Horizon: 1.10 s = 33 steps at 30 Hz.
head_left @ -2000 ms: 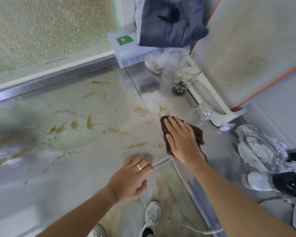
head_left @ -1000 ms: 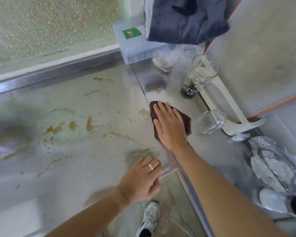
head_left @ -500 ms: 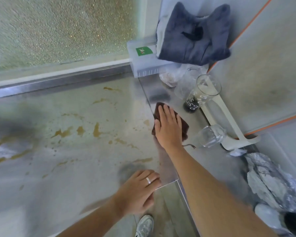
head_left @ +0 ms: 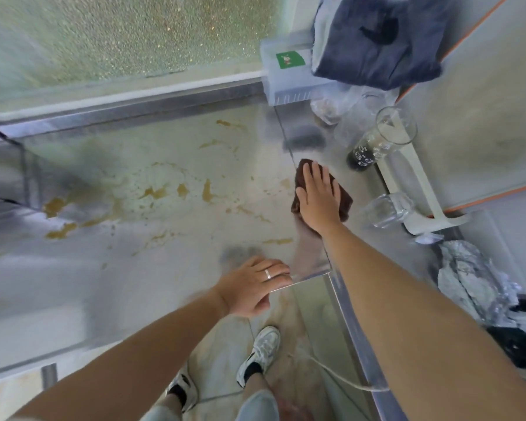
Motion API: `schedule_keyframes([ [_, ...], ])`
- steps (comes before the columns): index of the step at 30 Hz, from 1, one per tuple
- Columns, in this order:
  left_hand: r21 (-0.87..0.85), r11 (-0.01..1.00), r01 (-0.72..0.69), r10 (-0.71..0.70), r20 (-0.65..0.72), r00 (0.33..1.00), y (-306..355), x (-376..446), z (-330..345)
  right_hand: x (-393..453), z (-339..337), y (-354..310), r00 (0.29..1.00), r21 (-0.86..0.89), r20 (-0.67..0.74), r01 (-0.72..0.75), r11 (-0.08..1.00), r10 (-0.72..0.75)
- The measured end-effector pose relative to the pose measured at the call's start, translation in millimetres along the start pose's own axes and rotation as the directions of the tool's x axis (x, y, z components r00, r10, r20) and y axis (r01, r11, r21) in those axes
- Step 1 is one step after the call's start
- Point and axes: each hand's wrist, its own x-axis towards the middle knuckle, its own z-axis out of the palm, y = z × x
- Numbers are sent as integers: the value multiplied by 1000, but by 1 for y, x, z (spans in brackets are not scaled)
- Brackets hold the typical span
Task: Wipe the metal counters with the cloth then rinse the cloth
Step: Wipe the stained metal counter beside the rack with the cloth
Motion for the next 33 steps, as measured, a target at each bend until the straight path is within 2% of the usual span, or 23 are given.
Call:
schedule_keyframes([
  [5,-34,999,-28,23,-130,991,-5,4,20,86,-10,-24,999,-29,16,40,999,-39],
  [10,-29,999,-28,23,-171,985,-7,6,25,109,-16,-23,997,-24,55,55,998,-53],
  [13,-17,1000,3,-5,-109,994,-4,3,18,72,-9,-17,997,4,64,32,999,-32],
  [17,5,1000,21,-20,-50,999,2,-2,11,-43,10,0,1000,24,8,9,1000,-9],
  [20,0,1000,6,-6,-71,997,4,-4,5,-122,23,7,996,44,-69,-60,997,63],
  [22,-15,1000,-8,7,-90,996,4,-2,7,-134,25,8,994,28,-80,-65,997,67],
  [26,-33,999,-30,24,-159,987,0,2,16,-75,17,2,993,-4,-109,-40,999,40],
  [30,-41,999,-36,26,-205,978,-3,3,27,49,-3,-18,998,3,-48,28,1000,-28],
  [33,-34,998,-44,35,-240,970,-6,5,32,120,-18,-35,1000,1,18,21,1000,-21],
])
